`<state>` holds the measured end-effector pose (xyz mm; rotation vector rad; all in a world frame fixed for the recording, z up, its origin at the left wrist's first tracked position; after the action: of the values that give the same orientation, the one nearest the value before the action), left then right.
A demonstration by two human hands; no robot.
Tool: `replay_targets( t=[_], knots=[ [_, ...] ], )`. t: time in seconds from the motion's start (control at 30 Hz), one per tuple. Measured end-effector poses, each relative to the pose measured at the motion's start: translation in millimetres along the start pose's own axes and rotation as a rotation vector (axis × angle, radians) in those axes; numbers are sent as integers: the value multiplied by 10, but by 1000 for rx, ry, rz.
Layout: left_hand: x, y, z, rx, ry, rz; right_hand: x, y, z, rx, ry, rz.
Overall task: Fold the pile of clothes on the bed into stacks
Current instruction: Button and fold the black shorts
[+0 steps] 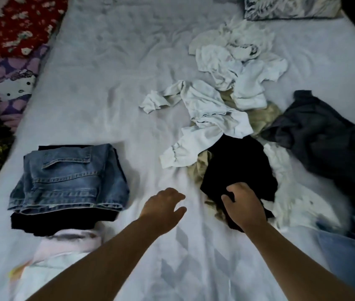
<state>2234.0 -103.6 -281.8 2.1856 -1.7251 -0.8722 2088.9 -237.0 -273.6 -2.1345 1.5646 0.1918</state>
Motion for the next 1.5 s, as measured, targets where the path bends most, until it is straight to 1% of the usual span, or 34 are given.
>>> replay_targets(
  t=[0.13,0.2,0.27,0.37,0.43,0.5,0.57,0.63,0.67,0.77,0.9,0.97,1.03,1.07,1.1,1.17,1.33,1.4,1.47,1.5],
  knots=[
    [543,577,341,12,-9,36,233,694,-209,-66,35,39],
    [814,789,482,40,6,39,340,887,-258,-76,38,-16],
    [1066,948,673,113,-15,11,454,1054,-257,-56,-8,-78],
    [1257,1049,878,190,-43,-109,577,1147,-249,-78,-44,-192],
    [1298,1071,914,214,-5,-159,640,1182,-241,-101,-77,-220],
    [1288,1051,862,214,59,-200,680,1161,-237,-88,-69,-247],
    [1294,1059,771,189,112,-213,711,1154,-271,-99,-61,-244],
    [1310,1120,682,145,118,-199,720,1130,-314,-161,-71,-261],
    [1312,1156,657,119,103,-188,710,1126,-372,-171,-43,-273],
    [1216,1246,589,37,37,-176,630,1111,-650,-44,79,-304],
    [931,1359,521,53,-69,-153,446,1037,-1080,59,167,-365],
    [727,1422,496,84,-161,-135,313,951,-1323,163,185,-425],
    [524,1481,462,101,-251,-112,215,857,-1483,201,138,-437],
    [423,1517,398,105,-260,-105,145,794,-1540,197,96,-432],
    [317,1556,304,109,-242,-103,46,734,-1604,196,58,-412],
    [143,1630,81,104,-155,-111,-171,623,-1727,187,-11,-381],
    [-350,1913,-463,33,133,-70,-891,296,-2172,220,30,-416],
    [-584,2090,-687,-18,288,2,-1225,150,-2342,193,31,-446],
    [-812,2279,-929,-72,469,121,-1560,-6,-2493,174,16,-501],
    [-897,2368,-1037,-81,536,176,-1706,-78,-2556,146,11,-537]
  ],
)
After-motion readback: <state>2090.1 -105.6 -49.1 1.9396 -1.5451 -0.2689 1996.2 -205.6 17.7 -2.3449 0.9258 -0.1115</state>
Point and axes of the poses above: each hand's wrist, its own x-axis towards the middle knuckle, its own z-axis out of the palm, y = z × x, the point moved 8 cm from there along x, towards the middle knuckle, and after that the axes turned 11 degrees about z, right-handed, at the moved point
